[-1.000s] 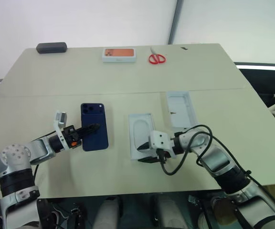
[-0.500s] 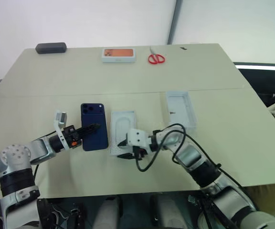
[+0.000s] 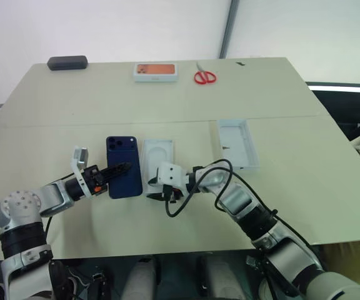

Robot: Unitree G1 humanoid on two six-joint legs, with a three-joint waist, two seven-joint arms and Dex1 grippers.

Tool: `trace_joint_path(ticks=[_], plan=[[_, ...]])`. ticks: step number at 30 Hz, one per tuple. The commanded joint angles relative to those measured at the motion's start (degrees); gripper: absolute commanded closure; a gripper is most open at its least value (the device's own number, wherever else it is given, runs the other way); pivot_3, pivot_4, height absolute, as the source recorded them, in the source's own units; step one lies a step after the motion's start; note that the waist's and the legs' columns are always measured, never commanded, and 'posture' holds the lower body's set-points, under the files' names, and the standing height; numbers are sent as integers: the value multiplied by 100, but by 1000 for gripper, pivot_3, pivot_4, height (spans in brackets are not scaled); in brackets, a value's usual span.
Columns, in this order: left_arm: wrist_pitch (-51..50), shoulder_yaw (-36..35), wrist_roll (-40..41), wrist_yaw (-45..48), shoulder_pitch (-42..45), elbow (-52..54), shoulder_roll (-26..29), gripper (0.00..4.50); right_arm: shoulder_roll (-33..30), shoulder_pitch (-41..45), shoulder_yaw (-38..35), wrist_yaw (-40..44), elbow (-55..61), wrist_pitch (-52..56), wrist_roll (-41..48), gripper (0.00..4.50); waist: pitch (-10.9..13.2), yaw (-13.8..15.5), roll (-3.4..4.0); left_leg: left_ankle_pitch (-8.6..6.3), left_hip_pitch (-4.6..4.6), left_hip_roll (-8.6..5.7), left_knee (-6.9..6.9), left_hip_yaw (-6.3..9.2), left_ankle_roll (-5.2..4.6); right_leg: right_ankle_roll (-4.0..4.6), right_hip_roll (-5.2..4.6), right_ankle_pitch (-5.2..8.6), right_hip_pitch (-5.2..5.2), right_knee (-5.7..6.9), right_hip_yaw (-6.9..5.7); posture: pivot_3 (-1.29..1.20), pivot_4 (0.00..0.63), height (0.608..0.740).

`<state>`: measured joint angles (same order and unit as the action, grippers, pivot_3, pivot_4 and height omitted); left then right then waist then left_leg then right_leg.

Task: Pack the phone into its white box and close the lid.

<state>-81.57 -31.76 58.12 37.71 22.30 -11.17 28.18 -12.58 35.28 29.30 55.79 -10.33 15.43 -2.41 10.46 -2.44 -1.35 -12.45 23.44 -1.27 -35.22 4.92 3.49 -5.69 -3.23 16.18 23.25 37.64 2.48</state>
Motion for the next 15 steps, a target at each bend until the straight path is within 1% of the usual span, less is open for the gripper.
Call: trace_joint_path(ticks=[1, 2, 3, 6, 9, 15], plan=[[91, -43, 166, 90, 99, 41, 71, 4500, -121, -13, -99, 35, 289, -171, 27, 1047, 0, 0, 0, 0, 0, 0, 0, 0, 0, 0, 0, 0, 0, 0, 0, 0, 150, 740], [81, -43, 172, 92, 106, 31, 72, 4500, -177, -10, -90, 24, 303, -256, -22, 666, 0, 0, 0, 0, 0, 0, 0, 0, 0, 0, 0, 0, 0, 0, 0, 0, 150, 740], [72, -44, 178, 93, 114, 23, 71, 4500, -231, -10, -102, 45, 340, -287, -21, 35, 0, -1, 0, 0, 0, 0, 0, 0, 0, 0, 0, 0, 0, 0, 0, 0, 150, 740], [65, -17, 179, 107, 137, 27, 82, 4500, -426, -31, -286, 162, 618, -252, 163, 10, 0, 1, 0, 0, 0, 0, 0, 0, 0, 0, 0, 0, 1, 0, 0, 0, 150, 740], [138, 69, 104, 145, 149, 47, 128, 4500, -653, -95, -537, 259, 896, -441, 368, 10, 0, 3, 0, 0, 0, 0, 0, -1, 0, 0, 0, 0, 0, 0, 0, 0, 150, 740], [276, 414, 11, 284, 497, -174, 167, 4500, -966, -256, -1273, 427, 773, -477, 988, 10, 0, 32, -1, 0, 0, 0, -3, 0, -1, 0, 0, 0, -4, 1, -3, 0, 150, 740]])
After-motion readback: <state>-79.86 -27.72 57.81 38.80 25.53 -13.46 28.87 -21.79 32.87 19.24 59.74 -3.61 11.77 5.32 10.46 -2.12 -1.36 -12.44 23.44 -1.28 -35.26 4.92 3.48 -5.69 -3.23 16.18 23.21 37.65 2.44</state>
